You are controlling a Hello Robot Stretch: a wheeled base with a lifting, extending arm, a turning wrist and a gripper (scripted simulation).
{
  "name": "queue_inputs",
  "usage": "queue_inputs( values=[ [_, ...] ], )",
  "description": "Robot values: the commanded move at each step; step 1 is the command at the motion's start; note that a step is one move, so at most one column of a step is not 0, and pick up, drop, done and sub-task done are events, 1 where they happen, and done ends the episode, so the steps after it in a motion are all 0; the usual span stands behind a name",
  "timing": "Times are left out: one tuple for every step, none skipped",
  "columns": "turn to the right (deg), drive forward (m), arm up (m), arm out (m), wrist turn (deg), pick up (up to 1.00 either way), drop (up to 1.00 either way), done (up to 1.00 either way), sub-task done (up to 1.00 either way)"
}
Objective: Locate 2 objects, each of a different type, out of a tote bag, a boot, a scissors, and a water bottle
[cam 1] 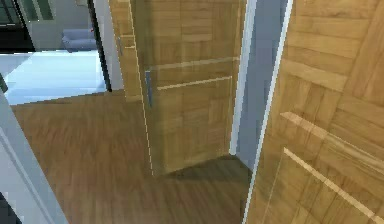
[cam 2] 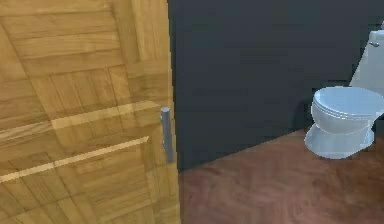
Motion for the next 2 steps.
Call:
queue_inputs(
  values=[
    [0.0, 0.45, 0.0, 0.0, 0.0, 0.0, 0.0, 0.0, 0.0],
    [-21.0, 0.0, 0.0, 0.0, 0.0, 0.0, 0.0, 0.0, 0.0]
  ],
)
